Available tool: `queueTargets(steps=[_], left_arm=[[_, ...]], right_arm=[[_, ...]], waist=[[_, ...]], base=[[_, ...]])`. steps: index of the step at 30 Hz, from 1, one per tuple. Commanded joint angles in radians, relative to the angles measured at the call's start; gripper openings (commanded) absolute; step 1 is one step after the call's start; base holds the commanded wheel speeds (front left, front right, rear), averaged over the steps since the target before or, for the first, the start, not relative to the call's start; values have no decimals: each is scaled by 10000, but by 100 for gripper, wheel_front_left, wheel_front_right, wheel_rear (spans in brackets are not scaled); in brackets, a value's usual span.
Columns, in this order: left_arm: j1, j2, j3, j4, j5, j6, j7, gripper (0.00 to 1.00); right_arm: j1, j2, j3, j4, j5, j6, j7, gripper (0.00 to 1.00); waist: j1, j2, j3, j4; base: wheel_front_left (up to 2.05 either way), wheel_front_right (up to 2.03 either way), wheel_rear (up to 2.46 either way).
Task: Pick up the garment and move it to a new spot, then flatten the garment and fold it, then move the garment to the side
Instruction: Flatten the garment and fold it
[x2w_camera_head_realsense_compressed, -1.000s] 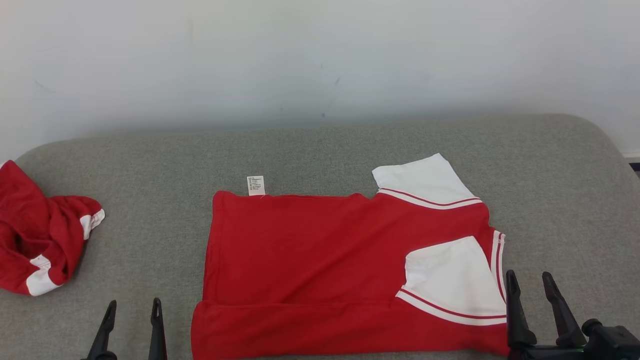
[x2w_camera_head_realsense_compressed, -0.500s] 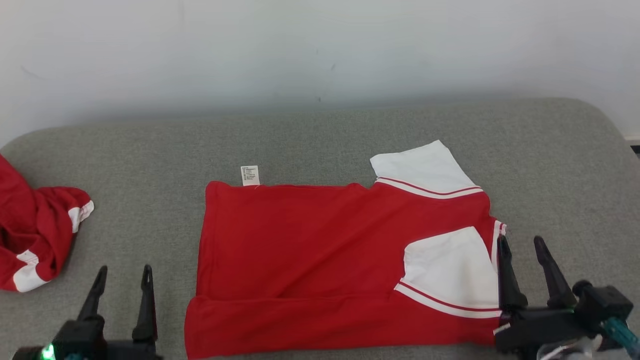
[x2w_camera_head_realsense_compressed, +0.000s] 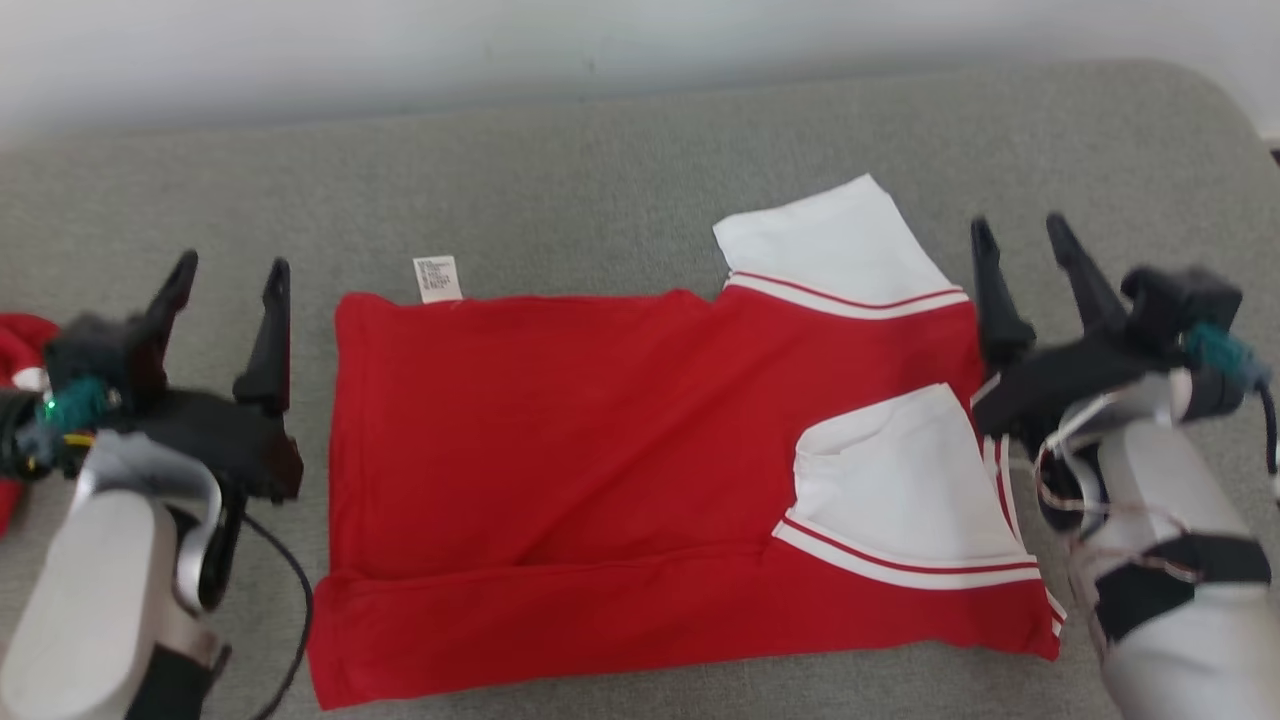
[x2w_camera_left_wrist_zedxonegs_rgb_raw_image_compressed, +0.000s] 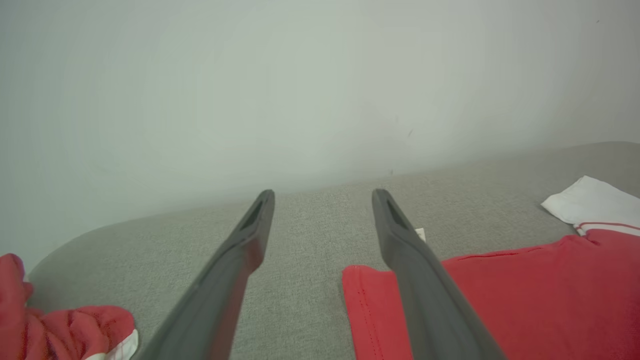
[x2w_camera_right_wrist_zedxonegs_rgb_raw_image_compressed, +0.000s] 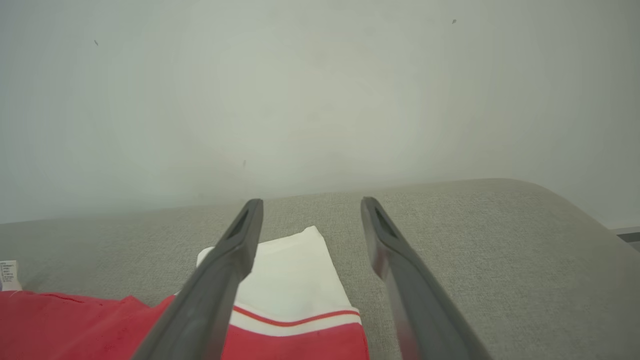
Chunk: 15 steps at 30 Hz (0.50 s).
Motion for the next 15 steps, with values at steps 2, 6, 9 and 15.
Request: queueTargets(steps=[2, 6, 9, 15], left_arm=[[-482, 109, -341, 301, -450, -51, 346, 100], [-1290, 560, -1185, 821, -1401, -40, 983, 100], [-1604, 729, -1565, 1241, -2034, -42, 1241, 100], [-1998, 867, -2229, 1993, -2718, -44, 1667, 100]], right_arm=[[-621, -44, 219, 461, 103, -24, 25, 100], [-1834, -149, 707, 1539, 141, -24, 90, 100], [-2466, -177, 1202, 2337, 73, -24, -65, 100], [-3415, -118, 1875, 3564, 274, -24, -374, 100]], waist=[[-2, -2, 805, -348], [-2, -2, 1224, -459], [-2, -2, 1320, -464], [-2, -2, 1400, -415]], base=[[0, 0, 0], [0, 0, 0], [0, 0, 0], [0, 0, 0]])
